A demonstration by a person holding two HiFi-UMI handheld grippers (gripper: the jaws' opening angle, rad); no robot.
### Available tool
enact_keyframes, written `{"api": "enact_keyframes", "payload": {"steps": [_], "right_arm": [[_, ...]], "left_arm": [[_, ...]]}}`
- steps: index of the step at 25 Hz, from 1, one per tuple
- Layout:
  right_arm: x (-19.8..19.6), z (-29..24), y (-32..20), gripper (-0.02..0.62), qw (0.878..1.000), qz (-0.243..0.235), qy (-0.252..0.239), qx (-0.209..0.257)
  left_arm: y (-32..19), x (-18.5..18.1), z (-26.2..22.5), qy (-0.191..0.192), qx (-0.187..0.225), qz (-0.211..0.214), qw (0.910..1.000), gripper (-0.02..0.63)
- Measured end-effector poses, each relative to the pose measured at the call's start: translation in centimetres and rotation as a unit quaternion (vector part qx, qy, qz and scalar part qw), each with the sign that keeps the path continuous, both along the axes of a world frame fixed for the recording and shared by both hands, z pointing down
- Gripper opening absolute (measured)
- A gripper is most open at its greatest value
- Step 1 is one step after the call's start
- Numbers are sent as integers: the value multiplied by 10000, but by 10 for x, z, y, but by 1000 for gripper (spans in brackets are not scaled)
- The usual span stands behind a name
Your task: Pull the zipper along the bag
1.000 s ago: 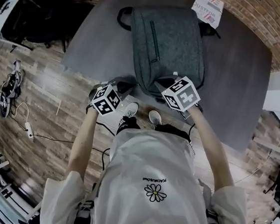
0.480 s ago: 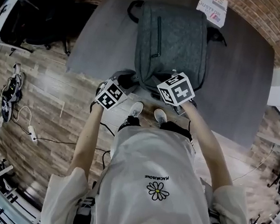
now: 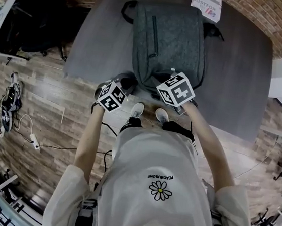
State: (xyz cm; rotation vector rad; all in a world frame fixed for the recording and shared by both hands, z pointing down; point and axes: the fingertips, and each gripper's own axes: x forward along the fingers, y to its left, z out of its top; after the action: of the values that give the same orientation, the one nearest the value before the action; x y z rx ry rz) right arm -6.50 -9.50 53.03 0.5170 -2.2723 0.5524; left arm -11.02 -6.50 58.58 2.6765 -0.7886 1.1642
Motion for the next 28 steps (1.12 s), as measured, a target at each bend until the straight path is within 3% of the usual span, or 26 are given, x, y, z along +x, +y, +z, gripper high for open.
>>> {"api": "enact_keyframes", "payload": {"steps": [4,9,14,16,20,23,26,28], "right_arm": [[-1,-1,0,2,9999,-35,-89,-131],[-2,0,-2,1,9991,-78,-150,-380],[-3,2,-4,0,9991,-62,-148,-396],[-3,0,-2,0,9984,-106,-244,-503],[-1,-9,1,2,9962,-322,-417,-690],[13,-29,-7,2,9986,-457,-279,14],[48,-56,-35,3,9952,22,-122,972],[74,-57,-45,-2,9916,59,179,1282]], "left_arm": [[8,-1,-9,-61,-208,68,9997,6],[24,23,-12,-104,-639,583,9962,38],[32,35,-13,-214,-902,707,9932,57],[31,24,-10,-269,-796,587,9947,36],[19,-12,-13,-144,-419,-66,9990,-3],[18,-17,-19,-69,-392,-202,9990,-3],[22,-17,-27,285,-444,-365,9979,-3],[27,-13,-33,508,-425,-415,9969,-3]]}}
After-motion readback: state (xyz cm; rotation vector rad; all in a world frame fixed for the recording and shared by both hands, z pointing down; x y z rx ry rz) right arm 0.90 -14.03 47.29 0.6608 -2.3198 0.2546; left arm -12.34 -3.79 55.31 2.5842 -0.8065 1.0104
